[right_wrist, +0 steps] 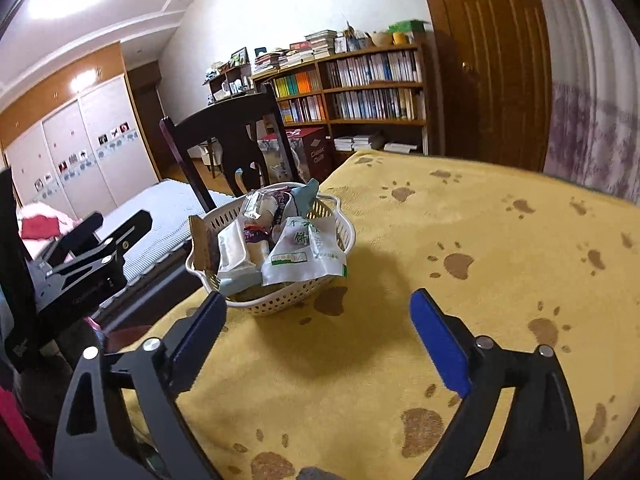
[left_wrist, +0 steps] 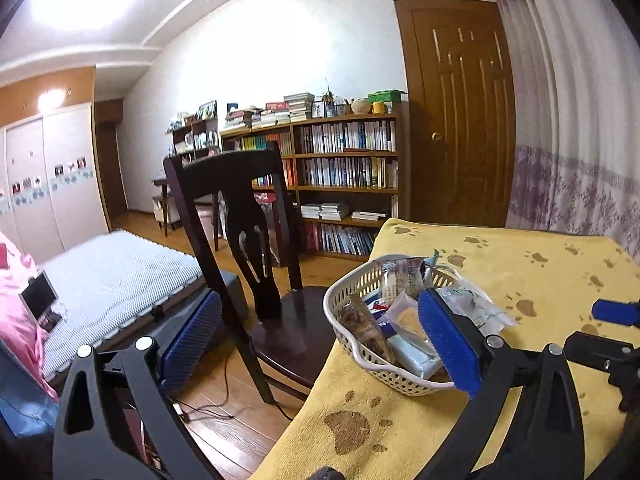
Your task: Organize snacks
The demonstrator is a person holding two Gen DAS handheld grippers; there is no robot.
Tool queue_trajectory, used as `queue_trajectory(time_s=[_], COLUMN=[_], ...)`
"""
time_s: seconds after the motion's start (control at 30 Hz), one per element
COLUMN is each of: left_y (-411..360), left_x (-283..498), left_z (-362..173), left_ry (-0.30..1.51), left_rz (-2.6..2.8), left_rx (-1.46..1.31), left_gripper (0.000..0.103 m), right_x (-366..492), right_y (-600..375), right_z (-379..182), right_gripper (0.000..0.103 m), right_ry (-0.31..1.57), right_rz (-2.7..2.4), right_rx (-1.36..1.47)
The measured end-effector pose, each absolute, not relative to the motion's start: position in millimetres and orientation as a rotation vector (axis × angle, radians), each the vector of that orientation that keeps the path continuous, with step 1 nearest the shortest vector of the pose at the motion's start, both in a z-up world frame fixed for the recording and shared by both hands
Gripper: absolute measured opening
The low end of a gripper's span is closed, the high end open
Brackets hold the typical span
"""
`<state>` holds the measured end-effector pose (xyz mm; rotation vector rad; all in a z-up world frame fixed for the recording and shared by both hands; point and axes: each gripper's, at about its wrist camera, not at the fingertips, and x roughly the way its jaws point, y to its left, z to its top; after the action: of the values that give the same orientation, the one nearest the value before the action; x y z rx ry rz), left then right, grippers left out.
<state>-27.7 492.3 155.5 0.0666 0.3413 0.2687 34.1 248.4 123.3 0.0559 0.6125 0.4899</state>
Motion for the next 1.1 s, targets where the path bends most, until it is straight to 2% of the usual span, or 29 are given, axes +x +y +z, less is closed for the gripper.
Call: queue_trajectory(time_s=[0.1,0.73,1.1], left_y=[480.9,468.6,466.8], left_x=[-30.0,-30.6,-30.7], left_z=[156.2,157.2,155.0], left_ry=[0.330,0.317,0.320], left_rz=[0.274,0.300,0.297], left_rx=[0.114,0.171,0.181], left_gripper=[0.100,0.100,0.100], right_x=[29.5,17.3,18.9], right_y=[249.7,255.7,269.8], right_z=[126.4,131.5,124.3], right_gripper=[0.098,0.098,0.098], right_ry=[0.591,0.549,0.588], right_rz=[0.479,0.453,0.451], right_rx=[0.032,-0.029,-0.086])
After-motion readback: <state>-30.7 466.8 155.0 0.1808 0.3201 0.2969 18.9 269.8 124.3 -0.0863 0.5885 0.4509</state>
